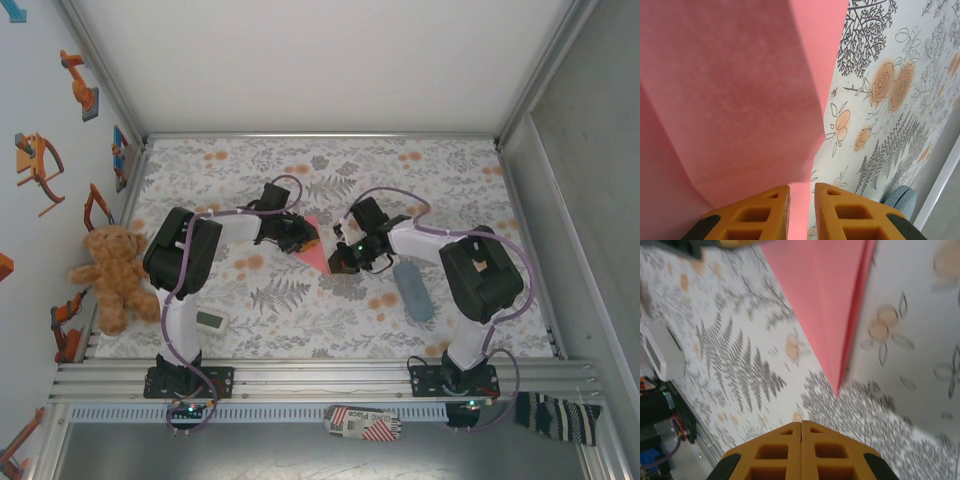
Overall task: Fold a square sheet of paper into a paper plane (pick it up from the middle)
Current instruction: Fourth fold the wing at the center of the table.
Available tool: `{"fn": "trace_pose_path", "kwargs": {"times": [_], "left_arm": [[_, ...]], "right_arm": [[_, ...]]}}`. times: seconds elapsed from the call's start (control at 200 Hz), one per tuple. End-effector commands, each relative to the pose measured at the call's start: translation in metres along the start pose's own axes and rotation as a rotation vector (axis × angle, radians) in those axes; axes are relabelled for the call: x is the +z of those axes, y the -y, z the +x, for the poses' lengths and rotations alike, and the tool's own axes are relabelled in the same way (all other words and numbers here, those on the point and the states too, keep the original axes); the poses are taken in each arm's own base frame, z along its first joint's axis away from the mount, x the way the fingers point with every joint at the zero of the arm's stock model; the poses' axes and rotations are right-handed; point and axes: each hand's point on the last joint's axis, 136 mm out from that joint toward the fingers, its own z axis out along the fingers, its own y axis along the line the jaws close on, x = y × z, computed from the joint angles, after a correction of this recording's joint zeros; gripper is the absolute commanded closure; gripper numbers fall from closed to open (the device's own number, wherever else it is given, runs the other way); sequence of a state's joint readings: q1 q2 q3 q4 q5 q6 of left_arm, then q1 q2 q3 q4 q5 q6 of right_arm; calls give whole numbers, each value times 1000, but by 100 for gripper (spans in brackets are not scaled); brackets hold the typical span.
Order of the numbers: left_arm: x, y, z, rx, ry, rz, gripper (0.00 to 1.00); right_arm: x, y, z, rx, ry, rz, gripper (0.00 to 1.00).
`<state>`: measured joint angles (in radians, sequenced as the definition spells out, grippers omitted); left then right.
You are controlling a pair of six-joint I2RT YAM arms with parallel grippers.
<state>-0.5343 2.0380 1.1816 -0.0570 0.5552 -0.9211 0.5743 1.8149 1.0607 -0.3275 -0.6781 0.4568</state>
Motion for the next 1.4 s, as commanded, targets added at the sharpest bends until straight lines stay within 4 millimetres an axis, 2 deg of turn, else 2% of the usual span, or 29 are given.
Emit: {"fn": "trace_pose_path", "kwargs": {"times": [0.0,0.15,0.315,0.521,0.621,0.731,0.811,0.926,1.147,1.392], "left_arm": [[14,-66,16,-123,-46,-197,78],[14,-61,16,-121,-47,-179,78],[12,-54,15,-116,-44,-154,78],[8,-44,13,-98,-43,-123,78],[-1,-21,4,-43,-16,-62,78],[-22,17,-6,56,36,29,78],[-34,28,-6,103,63,59,80],[-35,24,3,123,69,75,83],[-21,4,24,124,25,21,87],[-7,10,29,140,-26,43,88]], "right_arm": [[9,-4,-23,-9,45,13,97],[21,-1,-35,0,54,31,100],[31,11,-38,13,43,66,100],[41,37,-21,27,-25,143,100],[45,51,-6,42,-70,180,100],[47,63,7,55,-107,214,100],[47,66,10,55,-114,226,100],[47,66,10,64,-118,229,100],[48,67,12,73,-125,224,100],[50,67,14,80,-134,218,100]]}}
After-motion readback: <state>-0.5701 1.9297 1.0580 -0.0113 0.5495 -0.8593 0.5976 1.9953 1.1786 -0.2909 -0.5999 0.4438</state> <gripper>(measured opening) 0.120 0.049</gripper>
